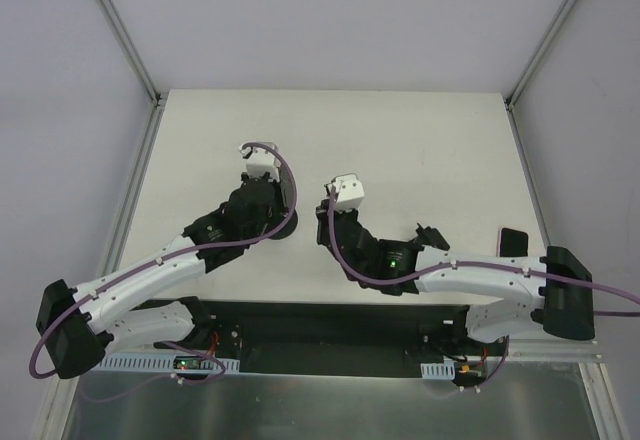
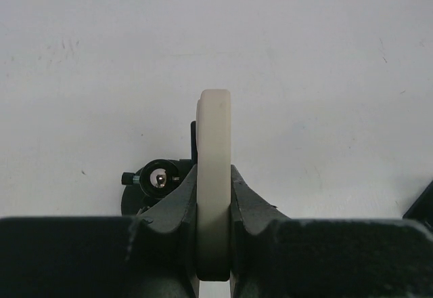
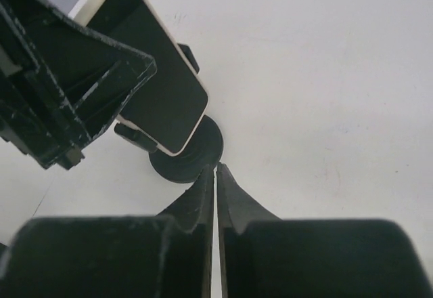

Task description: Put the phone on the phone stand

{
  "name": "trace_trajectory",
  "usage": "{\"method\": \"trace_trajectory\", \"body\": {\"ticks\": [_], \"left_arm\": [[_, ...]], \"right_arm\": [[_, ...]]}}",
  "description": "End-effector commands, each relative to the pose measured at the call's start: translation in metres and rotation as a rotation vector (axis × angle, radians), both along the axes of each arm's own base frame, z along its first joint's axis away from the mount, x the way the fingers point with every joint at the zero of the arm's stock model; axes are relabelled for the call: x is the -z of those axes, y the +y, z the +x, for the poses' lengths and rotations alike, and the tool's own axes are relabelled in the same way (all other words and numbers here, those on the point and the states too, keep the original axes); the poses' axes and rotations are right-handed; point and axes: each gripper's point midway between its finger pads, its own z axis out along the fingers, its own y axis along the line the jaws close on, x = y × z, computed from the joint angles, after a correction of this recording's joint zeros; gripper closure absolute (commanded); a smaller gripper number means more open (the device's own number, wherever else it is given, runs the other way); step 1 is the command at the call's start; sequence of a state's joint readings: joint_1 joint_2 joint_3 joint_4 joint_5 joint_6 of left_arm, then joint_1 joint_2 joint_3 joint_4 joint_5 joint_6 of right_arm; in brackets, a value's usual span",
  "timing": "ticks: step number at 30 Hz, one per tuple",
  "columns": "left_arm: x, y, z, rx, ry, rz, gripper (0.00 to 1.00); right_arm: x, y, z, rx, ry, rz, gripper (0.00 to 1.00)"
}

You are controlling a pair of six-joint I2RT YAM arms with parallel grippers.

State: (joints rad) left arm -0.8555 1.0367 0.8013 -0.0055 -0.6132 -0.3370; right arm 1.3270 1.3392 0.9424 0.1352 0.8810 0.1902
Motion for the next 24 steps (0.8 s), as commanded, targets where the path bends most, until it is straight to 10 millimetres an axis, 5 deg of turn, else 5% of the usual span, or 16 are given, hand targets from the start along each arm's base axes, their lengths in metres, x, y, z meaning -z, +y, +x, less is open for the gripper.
{"method": "trace_trajectory", "body": {"ticks": [1,3,5,6,8,9,10,15,20,24], "left_arm": [[0.024,0.005,-0.018,0.096,0.061,0.076,1.00],[0.016,-0.005,-0.029,0.199,0.049,0.058,1.00],[0.011,-0.023,-0.046,0.368,0.039,0.046,1.00],[0.007,-0.029,-0.052,0.431,0.030,0.040,1.00],[-0.003,-0.050,-0.078,0.652,-0.001,0.032,1.00],[-0.011,-0.059,-0.089,0.747,-0.022,0.022,1.00],[-0.018,-0.064,-0.101,0.827,-0.043,0.015,1.00],[-0.040,-0.074,-0.137,1.082,-0.156,0.029,1.00],[-0.038,-0.080,-0.148,1.199,-0.143,0.076,1.00],[-0.040,-0.087,-0.149,1.243,-0.132,0.081,1.00]], "right_arm": [[-0.024,-0.021,0.013,-0.015,-0.050,0.015,0.89],[-0.017,-0.010,0.008,-0.188,-0.017,0.001,0.72],[-0.004,-0.020,0.021,-0.284,0.001,-0.043,0.60],[0.001,-0.008,0.007,-0.443,0.039,-0.024,0.47],[0.011,-0.020,0.018,-0.517,0.075,-0.029,0.35],[0.012,-0.010,-0.003,-0.700,0.110,0.000,0.31],[0.013,-0.016,-0.001,-0.744,0.123,0.004,0.31],[0.028,-0.011,-0.049,-1.101,0.133,-0.041,0.25],[0.037,-0.004,-0.055,-1.177,0.125,-0.023,0.26],[0.038,0.005,-0.055,-1.207,0.140,0.010,0.43]]}}
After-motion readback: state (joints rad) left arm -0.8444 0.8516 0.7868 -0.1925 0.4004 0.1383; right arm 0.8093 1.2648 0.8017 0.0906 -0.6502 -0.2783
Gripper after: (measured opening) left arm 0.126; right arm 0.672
